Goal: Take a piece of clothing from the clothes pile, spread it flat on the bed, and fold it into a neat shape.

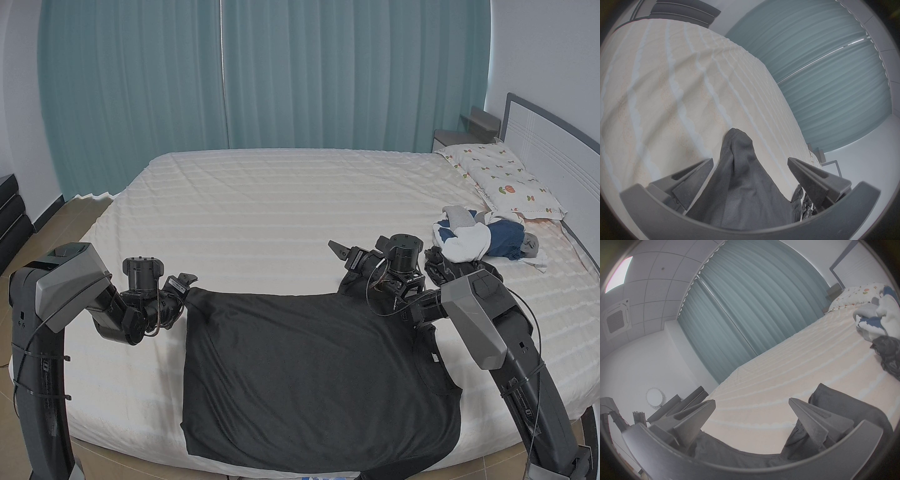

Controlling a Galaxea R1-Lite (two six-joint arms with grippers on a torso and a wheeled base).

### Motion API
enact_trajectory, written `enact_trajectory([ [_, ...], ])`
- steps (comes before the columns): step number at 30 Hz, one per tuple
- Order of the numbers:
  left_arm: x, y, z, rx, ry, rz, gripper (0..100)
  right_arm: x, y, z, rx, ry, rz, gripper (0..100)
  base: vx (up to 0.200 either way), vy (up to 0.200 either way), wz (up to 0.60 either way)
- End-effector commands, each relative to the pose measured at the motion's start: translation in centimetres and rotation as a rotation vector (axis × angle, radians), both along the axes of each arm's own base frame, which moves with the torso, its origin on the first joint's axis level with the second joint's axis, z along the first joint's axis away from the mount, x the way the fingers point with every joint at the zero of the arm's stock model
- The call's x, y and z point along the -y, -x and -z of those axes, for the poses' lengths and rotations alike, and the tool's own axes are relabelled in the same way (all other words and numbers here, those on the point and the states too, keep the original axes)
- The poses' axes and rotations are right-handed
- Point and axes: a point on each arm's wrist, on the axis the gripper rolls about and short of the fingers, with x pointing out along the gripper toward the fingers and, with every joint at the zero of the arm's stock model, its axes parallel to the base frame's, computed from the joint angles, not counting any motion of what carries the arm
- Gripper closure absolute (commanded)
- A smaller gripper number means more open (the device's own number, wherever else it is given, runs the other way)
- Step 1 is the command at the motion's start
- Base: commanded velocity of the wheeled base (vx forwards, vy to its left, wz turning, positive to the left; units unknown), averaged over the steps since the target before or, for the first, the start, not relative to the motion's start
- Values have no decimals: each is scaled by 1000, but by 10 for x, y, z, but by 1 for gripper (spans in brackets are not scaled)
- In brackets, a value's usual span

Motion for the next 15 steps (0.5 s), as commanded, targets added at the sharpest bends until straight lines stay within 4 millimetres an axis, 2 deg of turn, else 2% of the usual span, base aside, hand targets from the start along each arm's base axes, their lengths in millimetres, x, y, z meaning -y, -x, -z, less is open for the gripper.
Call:
enact_trajectory([
  [1,0,0,0,0,0,0,0,4,-1,-12,21,-1,12,0,0,0,0],
  [7,0,0,0,0,0,0,0,37,-12,-15,-32,21,111,0,0,0,0],
  [12,0,0,0,2,0,0,0,71,-20,-7,-109,47,192,0,0,0,0],
  [15,0,0,0,2,0,0,0,84,-22,2,-157,60,216,0,0,0,0],
])
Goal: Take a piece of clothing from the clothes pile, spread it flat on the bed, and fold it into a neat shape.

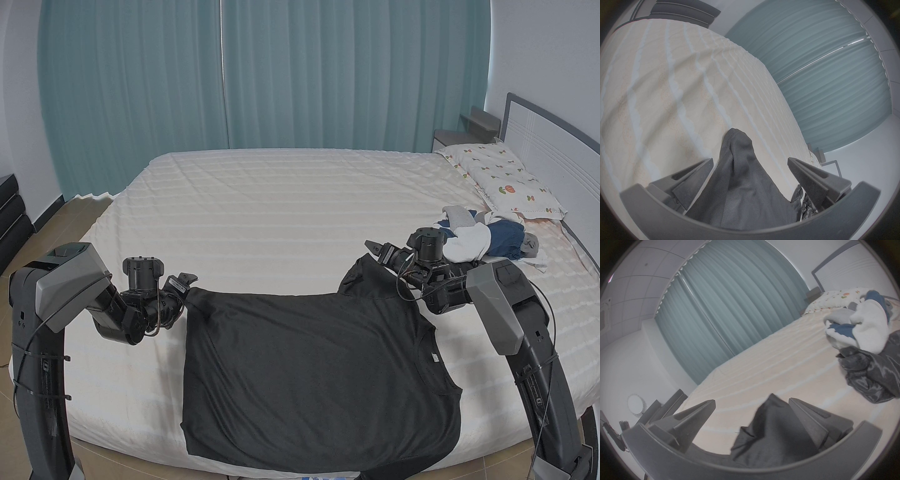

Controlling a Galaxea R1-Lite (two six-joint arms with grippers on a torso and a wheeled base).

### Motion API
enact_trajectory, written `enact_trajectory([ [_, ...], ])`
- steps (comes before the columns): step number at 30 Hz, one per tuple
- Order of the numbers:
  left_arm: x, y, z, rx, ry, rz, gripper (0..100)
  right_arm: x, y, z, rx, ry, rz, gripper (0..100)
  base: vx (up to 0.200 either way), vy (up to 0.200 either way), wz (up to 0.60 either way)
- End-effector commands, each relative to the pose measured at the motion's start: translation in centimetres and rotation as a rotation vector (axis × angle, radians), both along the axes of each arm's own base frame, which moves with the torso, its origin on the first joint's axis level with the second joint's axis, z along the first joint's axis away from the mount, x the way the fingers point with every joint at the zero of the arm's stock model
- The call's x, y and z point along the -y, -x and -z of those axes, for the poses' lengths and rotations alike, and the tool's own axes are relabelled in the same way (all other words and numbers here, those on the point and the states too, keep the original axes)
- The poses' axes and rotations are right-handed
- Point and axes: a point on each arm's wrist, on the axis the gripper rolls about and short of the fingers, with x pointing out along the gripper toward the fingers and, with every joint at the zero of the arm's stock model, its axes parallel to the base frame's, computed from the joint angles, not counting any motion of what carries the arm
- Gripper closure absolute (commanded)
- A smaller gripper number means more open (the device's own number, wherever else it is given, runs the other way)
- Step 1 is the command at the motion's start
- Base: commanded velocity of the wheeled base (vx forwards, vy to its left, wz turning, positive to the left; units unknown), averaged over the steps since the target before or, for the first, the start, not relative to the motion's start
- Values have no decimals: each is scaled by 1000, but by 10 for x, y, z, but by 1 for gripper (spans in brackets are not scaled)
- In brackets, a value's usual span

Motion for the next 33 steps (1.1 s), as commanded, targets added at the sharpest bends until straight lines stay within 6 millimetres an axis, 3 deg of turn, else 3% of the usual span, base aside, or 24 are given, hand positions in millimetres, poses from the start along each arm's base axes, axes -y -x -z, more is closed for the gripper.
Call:
enact_trajectory([
  [1,0,0,0,0,0,0,0,20,-4,3,-25,5,38,0,0,0,0],
  [5,0,0,1,-1,0,0,0,36,-7,14,-54,10,67,0,0,0,0],
  [11,0,0,1,-1,0,0,0,44,-7,30,-84,16,84,0,0,0,0],
  [29,0,0,1,-1,0,0,0,37,-3,63,-158,38,92,0,0,0,0],
  [30,0,0,1,-1,0,0,0,37,-2,64,-162,40,94,100,0,0,0],
  [33,0,0,2,-3,0,0,0,37,-3,63,-162,41,101,100,0,0,0],
])
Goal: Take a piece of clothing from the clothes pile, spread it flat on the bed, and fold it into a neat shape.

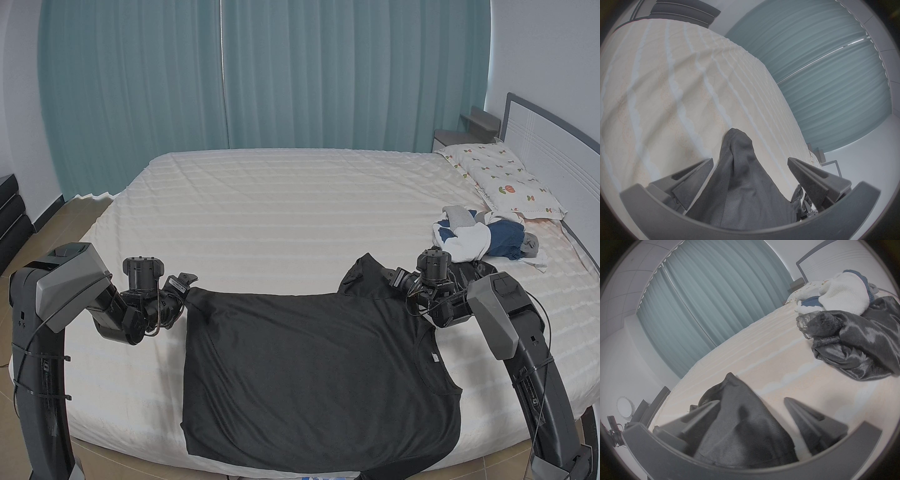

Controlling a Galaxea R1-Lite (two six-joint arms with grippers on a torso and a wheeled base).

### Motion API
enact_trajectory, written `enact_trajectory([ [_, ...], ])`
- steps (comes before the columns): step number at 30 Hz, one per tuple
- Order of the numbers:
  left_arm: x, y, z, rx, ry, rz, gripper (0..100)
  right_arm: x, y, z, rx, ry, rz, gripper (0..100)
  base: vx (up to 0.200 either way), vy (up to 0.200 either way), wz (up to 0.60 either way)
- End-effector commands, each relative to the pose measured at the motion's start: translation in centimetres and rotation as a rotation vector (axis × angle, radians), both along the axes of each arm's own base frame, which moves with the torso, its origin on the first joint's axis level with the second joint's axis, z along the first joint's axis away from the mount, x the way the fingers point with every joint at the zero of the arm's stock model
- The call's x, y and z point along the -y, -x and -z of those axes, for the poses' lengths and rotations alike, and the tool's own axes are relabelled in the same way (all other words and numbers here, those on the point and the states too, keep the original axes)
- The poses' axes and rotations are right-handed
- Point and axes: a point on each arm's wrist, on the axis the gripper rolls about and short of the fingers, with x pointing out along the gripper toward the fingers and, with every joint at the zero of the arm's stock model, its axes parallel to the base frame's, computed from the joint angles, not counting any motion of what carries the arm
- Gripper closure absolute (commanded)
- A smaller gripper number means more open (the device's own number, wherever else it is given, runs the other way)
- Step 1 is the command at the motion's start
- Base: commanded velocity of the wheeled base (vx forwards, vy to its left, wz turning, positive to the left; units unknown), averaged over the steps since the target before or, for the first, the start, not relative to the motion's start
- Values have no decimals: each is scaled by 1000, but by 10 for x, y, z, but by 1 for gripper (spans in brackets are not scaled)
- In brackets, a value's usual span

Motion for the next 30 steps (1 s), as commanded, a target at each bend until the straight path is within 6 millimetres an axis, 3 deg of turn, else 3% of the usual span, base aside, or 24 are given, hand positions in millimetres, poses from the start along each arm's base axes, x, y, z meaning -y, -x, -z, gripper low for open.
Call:
enact_trajectory([
  [1,0,0,1,-3,0,0,0,0,0,3,-2,2,5,100,0,0,0],
  [16,0,0,1,-1,0,0,0,13,-4,-13,35,-4,59,100,0,0,0],
  [30,-2,-2,0,7,1,-5,0,16,-3,-12,19,8,78,100,0,0,0],
])
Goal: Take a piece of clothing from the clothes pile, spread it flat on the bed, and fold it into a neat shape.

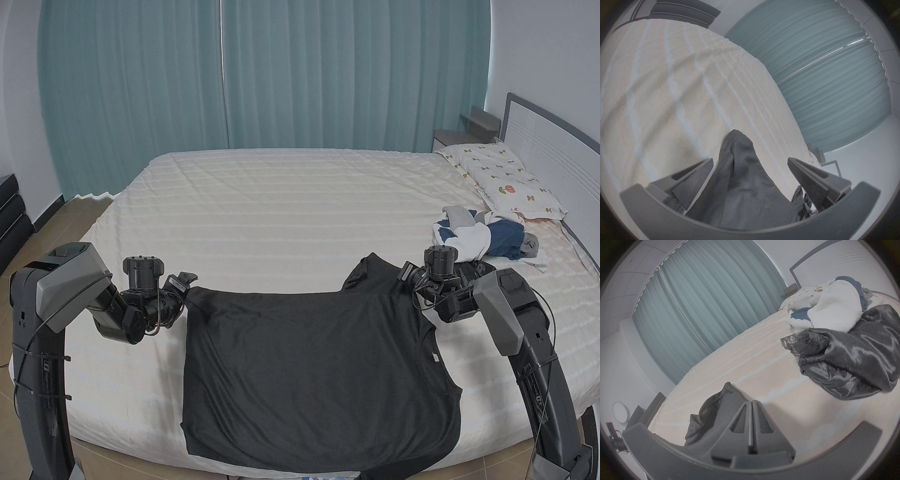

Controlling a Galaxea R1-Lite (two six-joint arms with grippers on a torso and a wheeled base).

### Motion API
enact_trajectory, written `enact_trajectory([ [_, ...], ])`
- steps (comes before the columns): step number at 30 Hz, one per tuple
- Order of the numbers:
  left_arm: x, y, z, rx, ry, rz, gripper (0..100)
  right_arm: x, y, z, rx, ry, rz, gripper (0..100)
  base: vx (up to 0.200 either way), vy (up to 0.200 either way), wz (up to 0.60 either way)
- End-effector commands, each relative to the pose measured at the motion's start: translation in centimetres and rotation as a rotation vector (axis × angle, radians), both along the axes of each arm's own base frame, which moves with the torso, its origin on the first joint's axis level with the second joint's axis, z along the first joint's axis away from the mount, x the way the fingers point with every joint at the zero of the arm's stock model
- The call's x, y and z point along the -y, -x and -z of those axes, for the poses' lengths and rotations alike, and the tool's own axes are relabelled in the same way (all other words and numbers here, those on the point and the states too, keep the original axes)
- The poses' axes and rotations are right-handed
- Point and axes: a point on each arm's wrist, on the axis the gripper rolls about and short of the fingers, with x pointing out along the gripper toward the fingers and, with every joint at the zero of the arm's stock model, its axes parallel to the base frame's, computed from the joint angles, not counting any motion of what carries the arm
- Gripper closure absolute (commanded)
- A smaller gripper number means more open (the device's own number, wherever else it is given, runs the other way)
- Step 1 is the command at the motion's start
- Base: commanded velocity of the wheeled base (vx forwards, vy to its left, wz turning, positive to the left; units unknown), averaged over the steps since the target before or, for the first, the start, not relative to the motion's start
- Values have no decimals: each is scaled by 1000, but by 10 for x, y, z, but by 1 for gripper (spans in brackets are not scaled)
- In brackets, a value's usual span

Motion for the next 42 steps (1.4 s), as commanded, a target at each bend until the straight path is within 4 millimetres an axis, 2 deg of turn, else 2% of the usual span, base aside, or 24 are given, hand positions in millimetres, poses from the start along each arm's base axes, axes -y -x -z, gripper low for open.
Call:
enact_trajectory([
  [1,-1,-1,0,1,0,-3,0,0,0,-1,0,3,1,100,0,0,0],
  [3,-1,-1,0,4,1,-3,0,0,1,-2,-3,8,3,100,0,0,0],
  [4,-2,-2,0,8,1,-6,0,1,1,-3,-4,11,9,0,0,0,0],
  [14,-8,-7,-1,20,0,-18,0,14,0,-10,16,5,44,0,0,0,0],
  [20,-8,-6,-1,15,0,-18,0,3,12,-8,-43,-5,-15,0,0,0,0],
  [30,-8,-6,-1,17,0,-16,0,-11,19,6,-94,-3,-60,0,0,0,0],
  [31,-8,-6,-1,15,-1,-15,0,-11,19,7,-96,-3,-60,100,0,0,0],
  [37,-8,-7,0,16,-2,-16,0,-6,16,6,-84,-6,-49,100,0,0,0],
  [42,-8,-7,-1,17,-4,-14,0,10,10,-4,-43,-5,1,100,0,0,0],
])
